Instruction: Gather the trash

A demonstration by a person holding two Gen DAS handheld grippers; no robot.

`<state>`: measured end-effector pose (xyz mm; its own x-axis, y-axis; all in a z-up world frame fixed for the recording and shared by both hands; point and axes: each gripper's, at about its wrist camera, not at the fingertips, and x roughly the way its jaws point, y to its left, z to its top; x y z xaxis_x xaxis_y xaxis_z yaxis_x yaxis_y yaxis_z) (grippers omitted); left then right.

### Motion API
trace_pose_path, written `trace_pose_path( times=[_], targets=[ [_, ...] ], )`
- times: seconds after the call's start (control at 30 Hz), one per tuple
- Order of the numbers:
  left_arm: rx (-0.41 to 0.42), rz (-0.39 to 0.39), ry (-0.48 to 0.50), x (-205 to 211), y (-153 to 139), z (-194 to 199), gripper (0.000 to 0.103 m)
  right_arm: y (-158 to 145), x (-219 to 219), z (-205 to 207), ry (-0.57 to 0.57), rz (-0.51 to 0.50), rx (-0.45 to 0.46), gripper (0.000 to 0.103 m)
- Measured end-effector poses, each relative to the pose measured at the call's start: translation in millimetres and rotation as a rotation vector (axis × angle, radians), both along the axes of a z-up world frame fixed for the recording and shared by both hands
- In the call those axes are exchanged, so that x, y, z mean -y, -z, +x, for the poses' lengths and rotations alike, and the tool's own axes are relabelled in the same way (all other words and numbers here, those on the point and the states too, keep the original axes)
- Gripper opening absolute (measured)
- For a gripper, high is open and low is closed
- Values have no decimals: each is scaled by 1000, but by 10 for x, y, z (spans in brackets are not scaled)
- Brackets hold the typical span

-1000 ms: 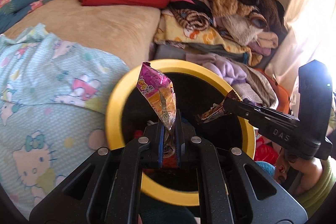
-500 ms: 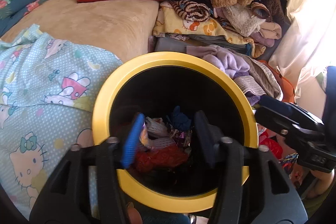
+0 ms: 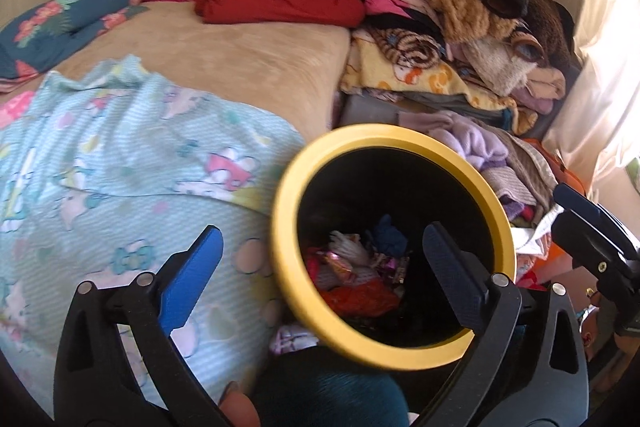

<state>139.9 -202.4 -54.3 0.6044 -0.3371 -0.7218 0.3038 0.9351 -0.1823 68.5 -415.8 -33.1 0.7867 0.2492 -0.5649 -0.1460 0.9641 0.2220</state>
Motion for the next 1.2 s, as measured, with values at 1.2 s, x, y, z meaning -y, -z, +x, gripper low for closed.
trace_pose_path(
  times=[1.2],
  targets=[
    [383,72,-246,-1267,-334,-1247,92,-139,-1170,-819,83,-67,391,97]
  ],
)
